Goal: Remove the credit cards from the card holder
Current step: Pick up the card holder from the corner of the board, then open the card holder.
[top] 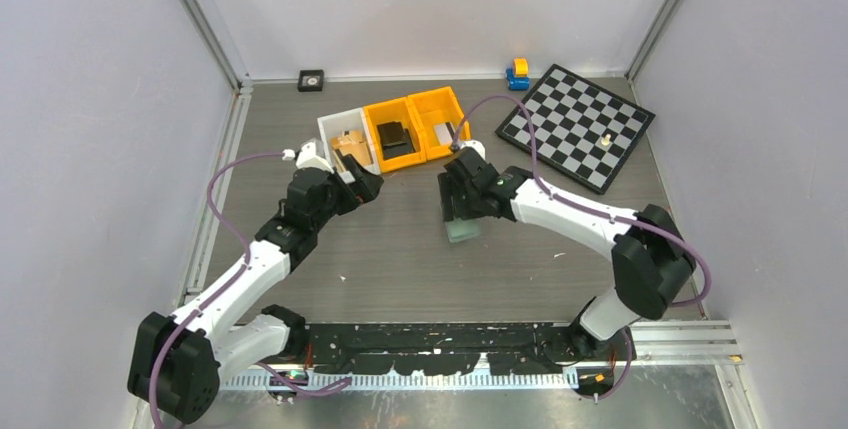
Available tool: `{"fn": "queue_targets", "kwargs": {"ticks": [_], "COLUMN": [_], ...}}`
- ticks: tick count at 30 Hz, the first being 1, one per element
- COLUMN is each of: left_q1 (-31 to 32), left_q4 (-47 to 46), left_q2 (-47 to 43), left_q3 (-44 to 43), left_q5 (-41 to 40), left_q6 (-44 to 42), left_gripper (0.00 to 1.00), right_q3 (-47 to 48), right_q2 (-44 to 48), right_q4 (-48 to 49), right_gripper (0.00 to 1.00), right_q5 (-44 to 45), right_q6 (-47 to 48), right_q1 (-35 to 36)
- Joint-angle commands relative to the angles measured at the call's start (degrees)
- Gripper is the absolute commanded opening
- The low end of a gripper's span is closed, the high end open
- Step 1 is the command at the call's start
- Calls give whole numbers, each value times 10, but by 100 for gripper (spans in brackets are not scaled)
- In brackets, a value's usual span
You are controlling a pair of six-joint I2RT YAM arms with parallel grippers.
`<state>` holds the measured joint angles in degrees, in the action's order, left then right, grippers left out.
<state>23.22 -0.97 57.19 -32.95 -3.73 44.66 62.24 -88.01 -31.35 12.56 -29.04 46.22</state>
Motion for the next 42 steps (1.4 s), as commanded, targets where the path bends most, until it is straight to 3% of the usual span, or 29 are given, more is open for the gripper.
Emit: {"fn": "queue_targets", "kwargs": {"ticks": [1,7,12,18,22,29,42], "left_q1": [-4,-4,-4,-3,3,32,88], "left_q4": [-21,-43,-77,-106,-192,-215,-213], "left_q2": [8,15,28,58,61,51,141], "left_q3": [4,9,24,20,42,38,-29], "left_q5": [14,42,70,126,176,180,251], "left_q6": [6,19,40,42,40,7,-43], "left_gripper": [100,100,100,96,95,95,92], "right_q3": [39,69,88,-1,-59,-134,-174], "right_q2": [-46,-118,-118,-68,-30,26,89], "right_q4": [75,126,159,292,362,453,502], "right_gripper": [67,65,65,65,64,64,64], "right_q5": [-49,-96,-89,-116,-151,-163,-167], "right_q6": [-14,-56,-98,-138,-152,-168,-156], "right_q1": [-39,-63,-65,-80,-96,-105,-106]}}
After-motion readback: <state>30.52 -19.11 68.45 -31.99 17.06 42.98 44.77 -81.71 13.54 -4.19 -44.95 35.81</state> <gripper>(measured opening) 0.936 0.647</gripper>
